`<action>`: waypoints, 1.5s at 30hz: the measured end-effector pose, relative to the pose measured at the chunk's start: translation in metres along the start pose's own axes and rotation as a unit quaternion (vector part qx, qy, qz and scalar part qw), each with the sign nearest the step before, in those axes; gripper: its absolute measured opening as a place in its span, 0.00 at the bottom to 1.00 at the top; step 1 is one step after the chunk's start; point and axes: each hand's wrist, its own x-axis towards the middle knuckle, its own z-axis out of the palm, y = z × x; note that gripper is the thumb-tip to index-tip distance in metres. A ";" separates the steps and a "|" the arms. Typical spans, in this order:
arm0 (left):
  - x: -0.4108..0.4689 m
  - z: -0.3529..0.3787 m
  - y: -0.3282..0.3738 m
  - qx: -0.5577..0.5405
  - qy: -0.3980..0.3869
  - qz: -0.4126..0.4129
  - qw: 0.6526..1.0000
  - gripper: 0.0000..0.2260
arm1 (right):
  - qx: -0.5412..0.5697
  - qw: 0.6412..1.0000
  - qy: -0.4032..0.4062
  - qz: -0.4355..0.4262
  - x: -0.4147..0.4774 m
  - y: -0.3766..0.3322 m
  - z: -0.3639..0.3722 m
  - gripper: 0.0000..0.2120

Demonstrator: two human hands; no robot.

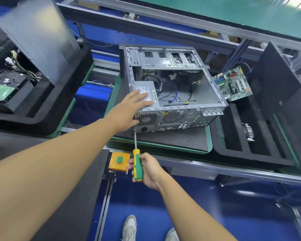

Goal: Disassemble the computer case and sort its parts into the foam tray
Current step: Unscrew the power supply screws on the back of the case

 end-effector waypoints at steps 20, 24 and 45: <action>-0.080 0.059 0.032 -0.531 -0.117 -0.464 0.700 0.18 | -0.043 0.998 0.027 -0.020 0.004 0.007 -0.003 0.13; -0.080 0.073 0.050 -0.581 -0.074 -0.449 0.675 0.10 | -0.107 0.988 0.077 -0.076 0.005 0.018 -0.009 0.03; -0.088 0.069 0.060 -0.698 -0.021 -0.445 0.560 0.15 | 0.086 0.996 -0.004 0.026 -0.019 0.010 -0.011 0.15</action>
